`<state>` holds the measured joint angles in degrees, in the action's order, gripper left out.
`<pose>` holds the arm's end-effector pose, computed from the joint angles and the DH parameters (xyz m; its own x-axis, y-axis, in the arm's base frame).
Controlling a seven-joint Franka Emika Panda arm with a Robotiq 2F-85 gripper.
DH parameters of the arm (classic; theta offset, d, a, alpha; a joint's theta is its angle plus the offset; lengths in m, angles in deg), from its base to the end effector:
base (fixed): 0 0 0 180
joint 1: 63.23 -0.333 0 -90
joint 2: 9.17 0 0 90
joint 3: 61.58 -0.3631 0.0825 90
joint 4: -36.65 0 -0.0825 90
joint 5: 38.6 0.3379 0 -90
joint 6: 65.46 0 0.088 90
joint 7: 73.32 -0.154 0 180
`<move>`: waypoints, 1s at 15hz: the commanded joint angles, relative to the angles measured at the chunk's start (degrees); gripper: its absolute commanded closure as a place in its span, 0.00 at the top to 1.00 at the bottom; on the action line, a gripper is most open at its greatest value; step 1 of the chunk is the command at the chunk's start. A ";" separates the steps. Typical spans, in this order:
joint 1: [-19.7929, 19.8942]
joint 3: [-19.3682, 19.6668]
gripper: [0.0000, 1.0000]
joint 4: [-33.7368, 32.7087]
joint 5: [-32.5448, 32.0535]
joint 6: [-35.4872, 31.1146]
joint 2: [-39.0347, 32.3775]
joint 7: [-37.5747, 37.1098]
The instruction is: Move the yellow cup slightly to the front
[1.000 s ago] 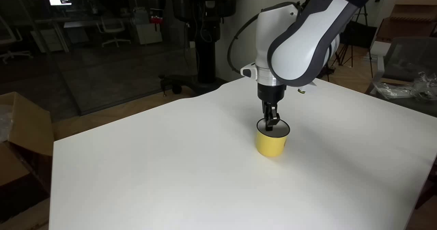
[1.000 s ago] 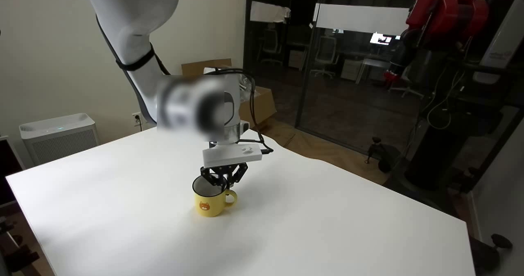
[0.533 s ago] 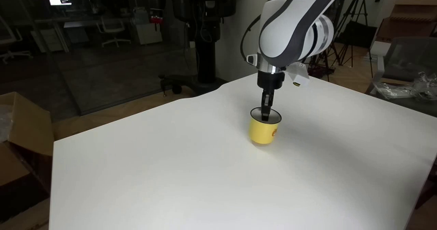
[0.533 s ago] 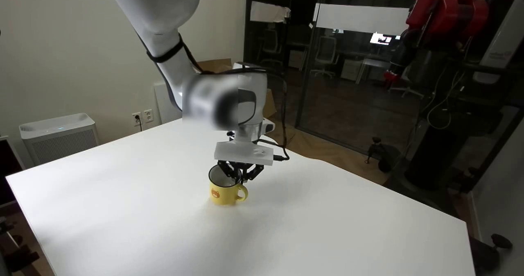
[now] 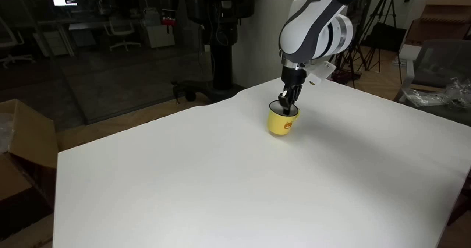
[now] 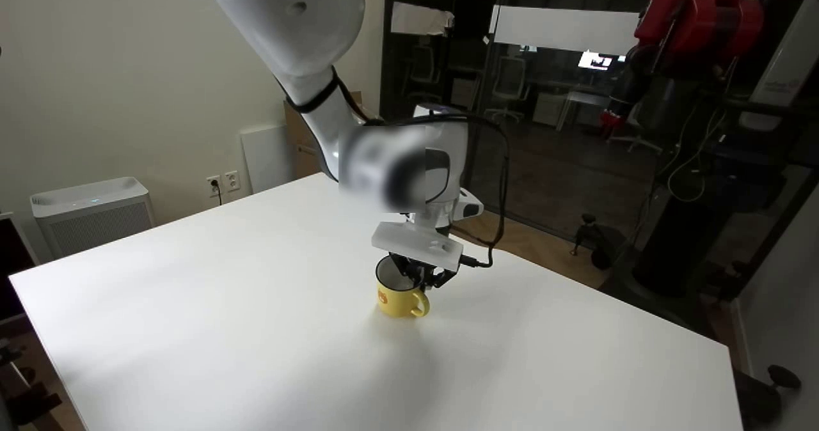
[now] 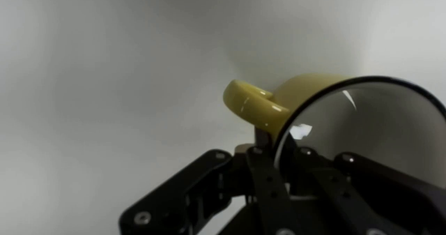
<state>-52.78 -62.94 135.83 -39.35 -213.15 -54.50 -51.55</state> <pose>0.6672 -0.1086 0.1536 0.9733 0.2228 0.0552 0.2224 -0.9749 0.0121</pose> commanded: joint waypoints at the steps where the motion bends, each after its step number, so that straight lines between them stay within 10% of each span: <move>1: -2.15 3.29 0.03 -5.51 0.41 1.61 -3.18 -10.49; 7: -3.11 5.25 0.05 -8.94 2.41 8.61 -4.40 -22.07; 8: -2.91 5.03 0.35 -9.34 2.81 9.76 -4.46 -22.70; 15: -2.69 4.71 0.76 -9.59 4.51 11.85 -3.03 -24.33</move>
<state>-54.99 -58.59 127.09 -35.82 -202.83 -58.27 -73.71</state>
